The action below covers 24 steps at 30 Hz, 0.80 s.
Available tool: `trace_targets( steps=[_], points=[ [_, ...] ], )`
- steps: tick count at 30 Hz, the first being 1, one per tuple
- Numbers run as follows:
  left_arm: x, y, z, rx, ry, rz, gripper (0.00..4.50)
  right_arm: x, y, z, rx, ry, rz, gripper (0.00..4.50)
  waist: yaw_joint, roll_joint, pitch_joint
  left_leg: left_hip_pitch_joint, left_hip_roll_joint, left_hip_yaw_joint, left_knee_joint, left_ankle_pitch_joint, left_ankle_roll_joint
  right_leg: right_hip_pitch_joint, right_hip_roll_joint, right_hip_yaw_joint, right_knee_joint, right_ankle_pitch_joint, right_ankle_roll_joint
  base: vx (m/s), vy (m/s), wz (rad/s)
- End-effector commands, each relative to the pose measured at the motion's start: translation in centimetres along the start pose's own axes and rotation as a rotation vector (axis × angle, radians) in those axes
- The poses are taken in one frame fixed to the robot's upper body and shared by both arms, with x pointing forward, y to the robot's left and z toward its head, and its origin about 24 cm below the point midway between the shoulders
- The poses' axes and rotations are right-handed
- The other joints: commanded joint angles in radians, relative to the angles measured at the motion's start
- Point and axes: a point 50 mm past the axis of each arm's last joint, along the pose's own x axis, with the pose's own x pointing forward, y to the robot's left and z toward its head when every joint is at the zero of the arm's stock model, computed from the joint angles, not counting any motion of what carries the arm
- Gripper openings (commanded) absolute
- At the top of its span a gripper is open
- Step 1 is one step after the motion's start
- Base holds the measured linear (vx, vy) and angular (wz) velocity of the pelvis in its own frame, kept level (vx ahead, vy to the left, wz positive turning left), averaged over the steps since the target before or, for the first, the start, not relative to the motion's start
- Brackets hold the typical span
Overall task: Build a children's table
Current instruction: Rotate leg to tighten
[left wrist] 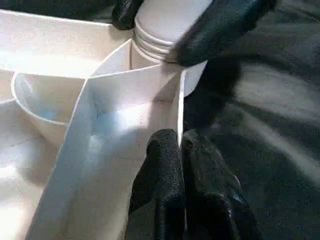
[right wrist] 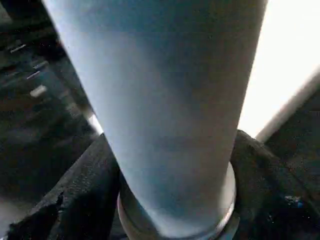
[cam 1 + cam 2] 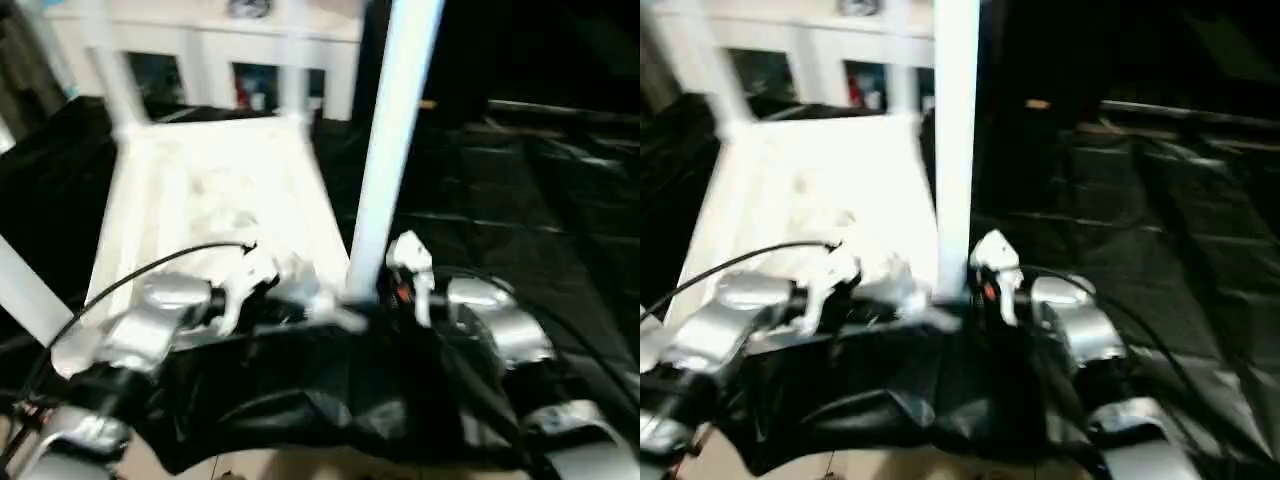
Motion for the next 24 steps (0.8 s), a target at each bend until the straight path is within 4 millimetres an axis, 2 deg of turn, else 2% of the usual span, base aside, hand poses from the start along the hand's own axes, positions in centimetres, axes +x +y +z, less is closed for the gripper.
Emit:
trace_targets(
  steps=[1, 5, 8, 9, 11, 12, 13, 16, 19, 24],
  points=[
    [2.0, -0.2, 2.2, 0.027, -0.073, 0.033, 0.00, 2.7, 1.7, -0.3, 0.035, 0.004, 0.002, 2.72, -0.003, -0.001, -0.049, -0.003, -0.018, 0.014, -0.073, -0.263, -0.005, 0.055, -0.040, 0.016, -0.090, -0.417, -0.140, 0.000, 0.000, 0.00],
    [3.6, 0.1, 3.3, 0.005, -0.105, 0.125, 0.00, 4.8, 1.8, -0.2, 0.083, -0.007, -0.182, 2.72, -0.010, 0.001, -0.049, -0.002, -0.020, 0.011, -0.072, -0.281, -0.006, 0.048, -0.041, 0.013, -0.101, -0.496, -0.108, 0.000, 0.000, 0.00],
    [4.4, -0.1, 3.8, -0.001, -0.123, 0.143, 0.00, 5.6, 2.2, 0.0, 0.065, -0.012, -0.207, 2.72, -0.015, 0.001, -0.049, -0.004, -0.020, 0.010, -0.073, -0.290, -0.005, 0.045, -0.040, 0.012, -0.102, -0.505, -0.100, 0.000, 0.000, 0.00],
    [4.6, -0.3, 3.9, -0.001, -0.126, 0.141, 0.00, 5.9, 2.5, 0.1, 0.045, -0.015, -0.201, 2.72, -0.015, -0.007, -0.049, -0.006, -0.019, 0.010, -0.073, -0.291, 0.001, 0.046, -0.040, 0.012, -0.102, -0.490, -0.102, 0.000, 0.000, 0.00],
    [4.8, -0.5, 4.0, 0.001, -0.128, 0.135, 0.00, 6.1, 2.8, 0.3, 0.041, -0.024, -0.182, 3.28, -0.015, -0.003, -0.050, -0.007, -0.018, 0.010, -0.074, -0.287, 0.010, 0.046, -0.040, 0.013, -0.098, -0.462, -0.111, 0.000, 0.000, 0.00],
    [4.9, -0.9, 4.1, 0.011, -0.134, 0.103, 0.00, 6.3, 3.2, 0.5, 0.074, -0.051, -0.126, 3.42, -0.015, -0.007, -0.051, -0.009, -0.018, 0.011, -0.074, -0.280, 0.014, 0.049, -0.039, 0.013, -0.096, -0.438, -0.118, 0.000, 0.000, 0.00],
    [4.9, -1.0, 4.1, 0.013, -0.135, 0.094, 0.00, 6.2, 3.2, 0.6, 0.084, -0.056, -0.104, 3.42, -0.013, -0.003, -0.051, -0.009, -0.016, 0.011, -0.074, -0.274, 0.018, 0.049, -0.039, 0.015, -0.093, -0.411, -0.129, 0.000, 0.000, 0.00],
    [4.6, -1.2, 3.9, 0.025, -0.137, 0.066, 0.00, 5.9, 3.0, 0.6, 0.059, -0.051, -0.083, 3.75, -0.013, -0.003, -0.052, -0.011, -0.016, 0.013, -0.074, -0.257, 0.021, 0.052, -0.039, 0.015, -0.089, -0.365, -0.147, 0.000, 0.000, 0.00],
    [4.0, -1.4, 3.4, 0.039, -0.137, 0.026, 0.00, 5.3, 3.0, 0.7, 0.023, -0.047, -0.027, 3.84, -0.013, -0.001, -0.053, -0.012, -0.014, 0.014, -0.073, -0.249, 0.028, 0.056, -0.040, 0.017, -0.084, -0.318, -0.170, 0.000, 0.000, 0.00],
    [2.5, -1.7, 2.7, 0.076, -0.135, -0.051, 0.00, 3.0, 2.5, 1.1, -0.029, -0.042, 0.156, 3.84, -0.012, -0.004, -0.056, -0.012, -0.013, 0.016, -0.070, -0.215, 0.049, 0.061, -0.039, 0.017, -0.078, -0.247, -0.195, 0.000, 0.000, 0.00]
  ],
)
